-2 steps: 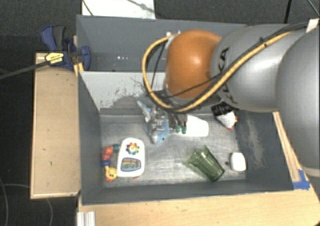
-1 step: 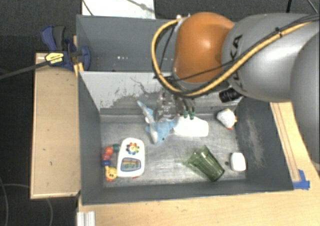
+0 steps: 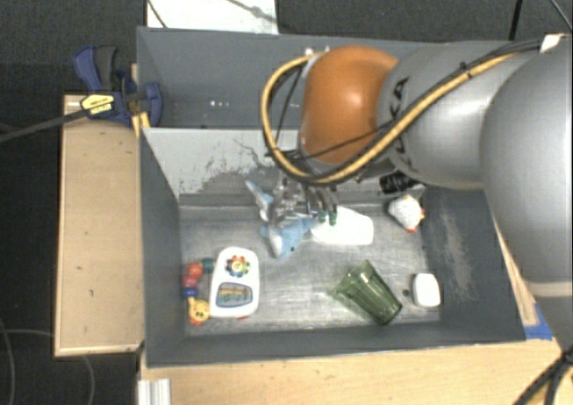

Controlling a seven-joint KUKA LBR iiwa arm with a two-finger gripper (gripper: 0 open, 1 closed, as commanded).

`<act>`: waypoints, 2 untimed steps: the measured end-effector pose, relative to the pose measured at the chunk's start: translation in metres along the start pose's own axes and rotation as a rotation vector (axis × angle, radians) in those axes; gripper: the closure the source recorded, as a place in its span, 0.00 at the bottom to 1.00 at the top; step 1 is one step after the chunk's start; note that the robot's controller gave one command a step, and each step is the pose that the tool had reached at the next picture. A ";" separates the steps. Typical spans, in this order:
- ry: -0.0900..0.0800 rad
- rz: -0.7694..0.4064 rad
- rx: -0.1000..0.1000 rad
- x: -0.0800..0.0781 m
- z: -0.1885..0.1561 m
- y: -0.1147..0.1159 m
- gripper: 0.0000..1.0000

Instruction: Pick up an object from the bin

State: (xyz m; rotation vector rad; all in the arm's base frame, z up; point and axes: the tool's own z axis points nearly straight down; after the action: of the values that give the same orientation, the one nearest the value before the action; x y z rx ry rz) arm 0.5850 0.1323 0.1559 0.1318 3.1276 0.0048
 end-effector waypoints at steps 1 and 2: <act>0.014 -0.001 0.004 0.005 0.043 -0.001 1.00; 0.014 0.001 0.004 0.015 -0.017 0.007 1.00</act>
Offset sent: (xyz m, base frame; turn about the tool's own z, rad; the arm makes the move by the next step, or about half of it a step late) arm -0.0235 0.0187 0.0852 0.0063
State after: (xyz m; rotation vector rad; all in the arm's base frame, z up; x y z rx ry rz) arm 0.5707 0.1409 0.1730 0.1333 3.1421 -0.0011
